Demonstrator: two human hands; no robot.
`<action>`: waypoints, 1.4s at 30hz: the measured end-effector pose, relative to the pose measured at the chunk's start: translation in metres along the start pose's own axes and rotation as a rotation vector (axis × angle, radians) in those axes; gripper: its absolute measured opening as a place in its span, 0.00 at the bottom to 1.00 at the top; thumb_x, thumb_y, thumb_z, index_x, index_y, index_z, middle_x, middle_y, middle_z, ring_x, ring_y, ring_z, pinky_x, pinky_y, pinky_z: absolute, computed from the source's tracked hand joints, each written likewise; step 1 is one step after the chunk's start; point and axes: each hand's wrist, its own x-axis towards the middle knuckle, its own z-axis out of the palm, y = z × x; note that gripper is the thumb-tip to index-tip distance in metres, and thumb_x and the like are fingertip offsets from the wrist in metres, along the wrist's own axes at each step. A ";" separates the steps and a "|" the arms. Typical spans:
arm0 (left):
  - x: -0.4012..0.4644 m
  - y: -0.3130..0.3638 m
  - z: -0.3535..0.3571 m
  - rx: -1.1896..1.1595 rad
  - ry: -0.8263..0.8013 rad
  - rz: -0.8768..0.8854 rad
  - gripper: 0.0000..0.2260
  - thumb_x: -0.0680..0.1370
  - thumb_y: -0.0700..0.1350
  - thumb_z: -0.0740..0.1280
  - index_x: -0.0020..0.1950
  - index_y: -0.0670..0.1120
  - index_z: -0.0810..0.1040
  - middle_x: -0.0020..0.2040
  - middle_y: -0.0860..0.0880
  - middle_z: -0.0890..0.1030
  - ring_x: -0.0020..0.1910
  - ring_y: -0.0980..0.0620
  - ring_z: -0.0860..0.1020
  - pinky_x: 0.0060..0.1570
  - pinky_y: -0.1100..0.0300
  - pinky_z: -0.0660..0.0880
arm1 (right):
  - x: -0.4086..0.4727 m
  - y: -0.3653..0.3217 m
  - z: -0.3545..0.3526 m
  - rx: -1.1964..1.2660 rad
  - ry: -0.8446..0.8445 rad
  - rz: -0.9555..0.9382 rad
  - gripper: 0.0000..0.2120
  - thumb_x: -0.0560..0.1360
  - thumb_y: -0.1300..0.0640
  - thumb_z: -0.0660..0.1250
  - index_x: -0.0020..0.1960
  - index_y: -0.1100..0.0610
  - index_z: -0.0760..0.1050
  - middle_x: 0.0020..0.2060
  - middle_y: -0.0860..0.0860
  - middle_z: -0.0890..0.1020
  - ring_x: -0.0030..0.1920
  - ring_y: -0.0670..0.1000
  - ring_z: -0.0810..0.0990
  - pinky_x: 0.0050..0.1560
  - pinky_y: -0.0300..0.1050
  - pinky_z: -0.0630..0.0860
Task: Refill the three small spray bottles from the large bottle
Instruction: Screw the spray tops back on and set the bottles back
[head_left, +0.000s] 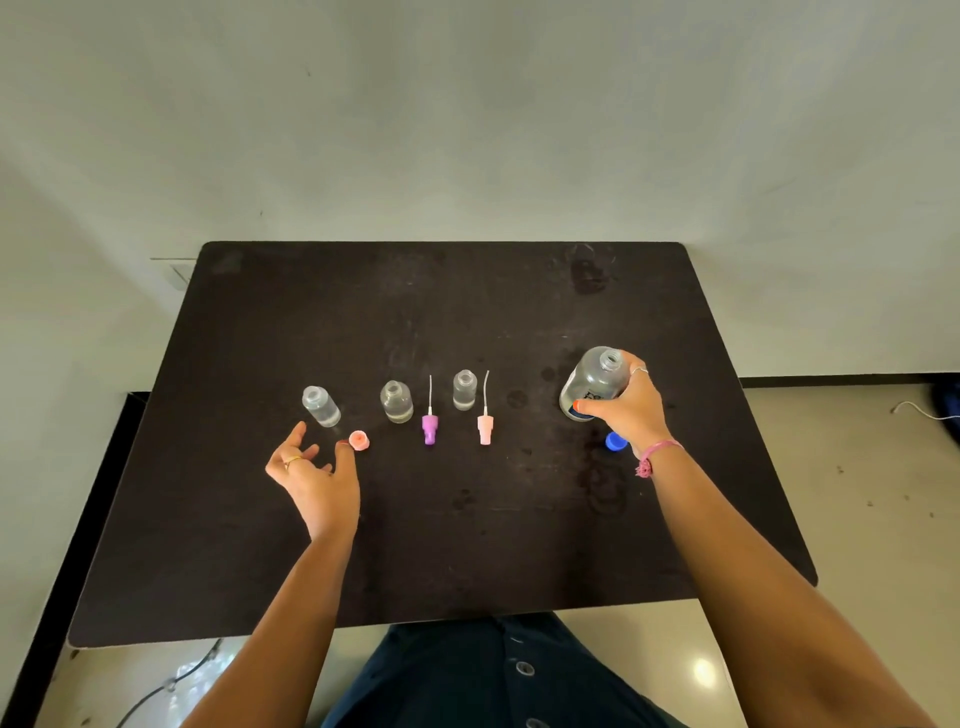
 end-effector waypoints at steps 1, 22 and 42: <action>0.001 0.000 -0.001 0.004 0.000 -0.003 0.25 0.77 0.38 0.69 0.73 0.45 0.67 0.70 0.45 0.63 0.62 0.53 0.71 0.63 0.52 0.75 | -0.001 0.000 0.000 -0.011 0.012 -0.012 0.45 0.61 0.63 0.81 0.72 0.55 0.62 0.64 0.52 0.73 0.63 0.53 0.73 0.63 0.48 0.73; 0.043 -0.018 -0.046 0.047 -0.157 -0.037 0.27 0.77 0.39 0.70 0.74 0.45 0.66 0.71 0.47 0.64 0.66 0.52 0.72 0.65 0.55 0.73 | -0.122 -0.015 0.154 -0.057 -0.117 -0.317 0.22 0.72 0.60 0.73 0.64 0.53 0.73 0.57 0.47 0.75 0.53 0.43 0.77 0.51 0.38 0.78; 0.099 -0.008 -0.011 0.131 -0.431 -0.010 0.22 0.75 0.40 0.73 0.68 0.48 0.73 0.65 0.47 0.77 0.66 0.50 0.74 0.67 0.56 0.71 | -0.087 -0.060 0.269 -0.695 -0.480 -0.597 0.19 0.78 0.65 0.60 0.68 0.57 0.71 0.60 0.54 0.73 0.58 0.56 0.75 0.59 0.50 0.75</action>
